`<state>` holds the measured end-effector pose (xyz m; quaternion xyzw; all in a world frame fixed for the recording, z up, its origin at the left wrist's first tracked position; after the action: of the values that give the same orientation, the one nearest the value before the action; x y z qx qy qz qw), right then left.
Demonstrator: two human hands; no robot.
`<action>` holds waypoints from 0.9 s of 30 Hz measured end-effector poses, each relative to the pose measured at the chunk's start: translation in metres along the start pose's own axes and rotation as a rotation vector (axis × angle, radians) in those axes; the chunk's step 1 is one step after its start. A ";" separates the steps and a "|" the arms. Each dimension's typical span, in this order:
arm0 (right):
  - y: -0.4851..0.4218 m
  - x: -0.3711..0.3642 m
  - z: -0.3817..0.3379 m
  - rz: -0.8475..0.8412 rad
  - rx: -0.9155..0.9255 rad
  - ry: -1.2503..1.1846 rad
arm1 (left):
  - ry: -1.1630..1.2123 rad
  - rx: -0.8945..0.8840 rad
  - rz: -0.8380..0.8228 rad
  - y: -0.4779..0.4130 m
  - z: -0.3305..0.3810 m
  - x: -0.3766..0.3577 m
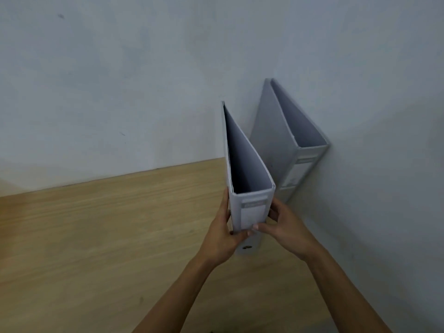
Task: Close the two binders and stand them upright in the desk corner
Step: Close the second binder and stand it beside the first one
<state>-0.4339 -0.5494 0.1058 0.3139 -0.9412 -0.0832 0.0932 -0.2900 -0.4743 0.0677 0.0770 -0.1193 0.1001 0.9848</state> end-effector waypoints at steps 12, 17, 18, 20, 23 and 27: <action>-0.029 0.055 0.033 0.370 0.010 -0.039 | -0.210 0.041 -0.025 -0.075 0.011 -0.024; -0.045 0.061 0.039 0.436 -0.036 -0.131 | -0.263 0.049 -0.032 -0.098 0.016 -0.025; -0.048 0.063 0.038 0.441 -0.041 -0.153 | -0.268 0.053 -0.028 -0.103 0.016 -0.026; -0.053 0.065 0.039 0.449 -0.043 -0.180 | -0.262 0.054 -0.016 -0.108 0.018 -0.027; -0.060 0.068 0.039 0.469 -0.037 -0.201 | -0.254 0.053 0.002 -0.117 0.020 -0.028; -0.066 0.069 0.040 0.527 -0.044 -0.224 | -0.242 0.064 -0.006 -0.127 0.016 -0.026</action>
<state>-0.4597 -0.6396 0.0610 0.0454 -0.9927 -0.1107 0.0139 -0.2907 -0.6047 0.0604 0.1202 -0.2336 0.0911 0.9606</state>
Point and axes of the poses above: each hand's wrist, its own y-axis away from the middle knuckle, its own x-axis out of the back of the hand, z = x × y, the point moved 5 cm from there along -y, towards the middle knuckle, and after that the axes turned 9 degrees about -y, right-handed, at the moved point
